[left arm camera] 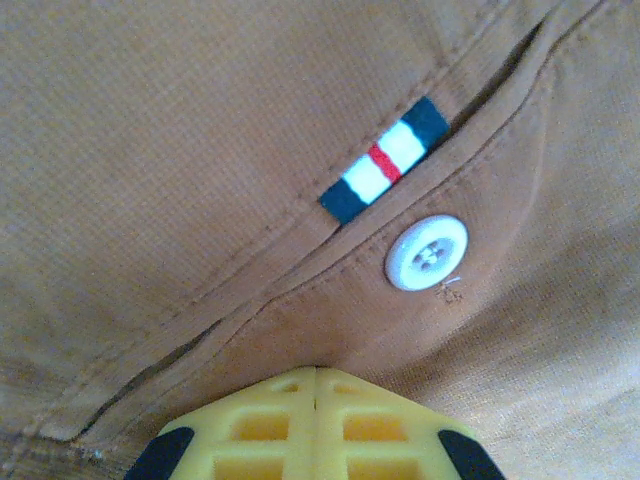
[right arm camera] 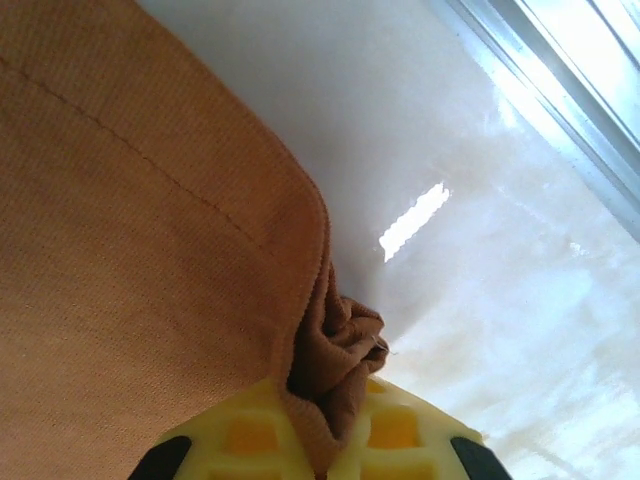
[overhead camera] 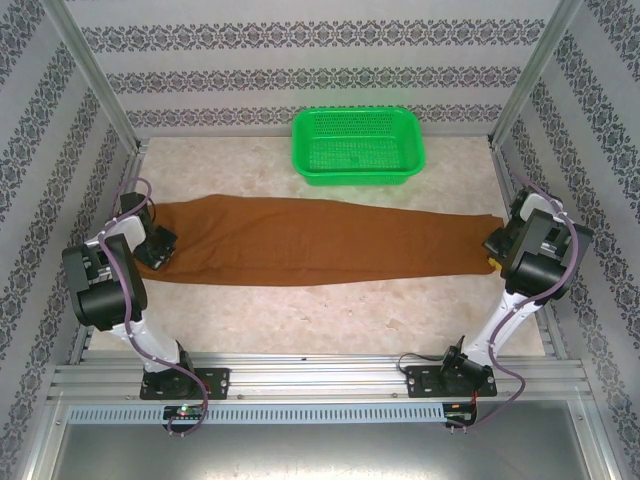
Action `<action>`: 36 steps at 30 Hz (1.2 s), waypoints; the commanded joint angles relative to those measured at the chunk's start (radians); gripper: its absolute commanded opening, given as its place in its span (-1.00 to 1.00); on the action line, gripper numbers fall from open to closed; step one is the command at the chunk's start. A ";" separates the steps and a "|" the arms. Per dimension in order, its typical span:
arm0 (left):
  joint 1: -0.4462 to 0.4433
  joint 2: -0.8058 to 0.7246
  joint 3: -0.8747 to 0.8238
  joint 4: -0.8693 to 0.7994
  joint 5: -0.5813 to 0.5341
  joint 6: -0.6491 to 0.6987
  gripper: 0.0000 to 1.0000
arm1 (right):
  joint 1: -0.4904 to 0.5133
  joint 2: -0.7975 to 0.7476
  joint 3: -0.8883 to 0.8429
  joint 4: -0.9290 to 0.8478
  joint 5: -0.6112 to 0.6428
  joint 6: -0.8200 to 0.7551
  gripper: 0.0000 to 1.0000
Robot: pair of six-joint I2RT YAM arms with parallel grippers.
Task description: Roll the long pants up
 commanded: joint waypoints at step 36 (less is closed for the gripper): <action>-0.434 -0.140 0.072 -0.260 0.036 0.213 0.23 | 0.418 -0.295 -0.046 0.142 0.028 0.112 0.78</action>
